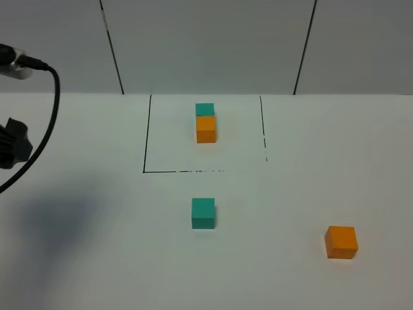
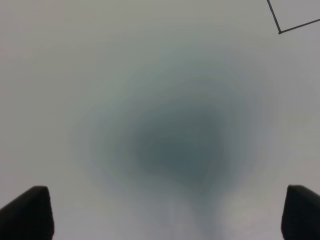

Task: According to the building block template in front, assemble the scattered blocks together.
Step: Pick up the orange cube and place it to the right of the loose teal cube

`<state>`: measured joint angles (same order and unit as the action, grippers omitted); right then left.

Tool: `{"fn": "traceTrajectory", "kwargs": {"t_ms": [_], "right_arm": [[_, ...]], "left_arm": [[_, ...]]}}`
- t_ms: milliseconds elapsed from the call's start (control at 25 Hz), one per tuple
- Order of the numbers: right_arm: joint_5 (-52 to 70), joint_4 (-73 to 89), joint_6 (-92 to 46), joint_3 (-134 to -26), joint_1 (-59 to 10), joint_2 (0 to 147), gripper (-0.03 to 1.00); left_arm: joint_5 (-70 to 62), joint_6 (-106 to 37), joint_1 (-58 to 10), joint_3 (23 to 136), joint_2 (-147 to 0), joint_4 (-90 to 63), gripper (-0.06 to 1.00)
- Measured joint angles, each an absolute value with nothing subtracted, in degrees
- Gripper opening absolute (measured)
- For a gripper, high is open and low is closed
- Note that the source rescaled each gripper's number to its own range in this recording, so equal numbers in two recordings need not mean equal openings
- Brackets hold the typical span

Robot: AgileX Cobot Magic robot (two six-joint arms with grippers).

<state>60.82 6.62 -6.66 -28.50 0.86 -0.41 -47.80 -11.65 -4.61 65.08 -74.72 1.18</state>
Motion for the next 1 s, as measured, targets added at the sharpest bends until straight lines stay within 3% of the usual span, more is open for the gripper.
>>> {"fn": "traceTrajectory", "kwargs": {"t_ms": [360, 1000], "right_arm": [[60.82, 6.62, -6.66, -28.50, 0.86, -0.41, 0.76], [60.82, 6.62, -6.66, -28.50, 0.86, -0.41, 0.76]], "left_arm": [[-48.11, -1.57, -4.61, 50.40, -53.22, 4.53, 0.91], [-57.16, 0.00, -4.61, 36.44, -21.60, 0.00, 0.90]]}}
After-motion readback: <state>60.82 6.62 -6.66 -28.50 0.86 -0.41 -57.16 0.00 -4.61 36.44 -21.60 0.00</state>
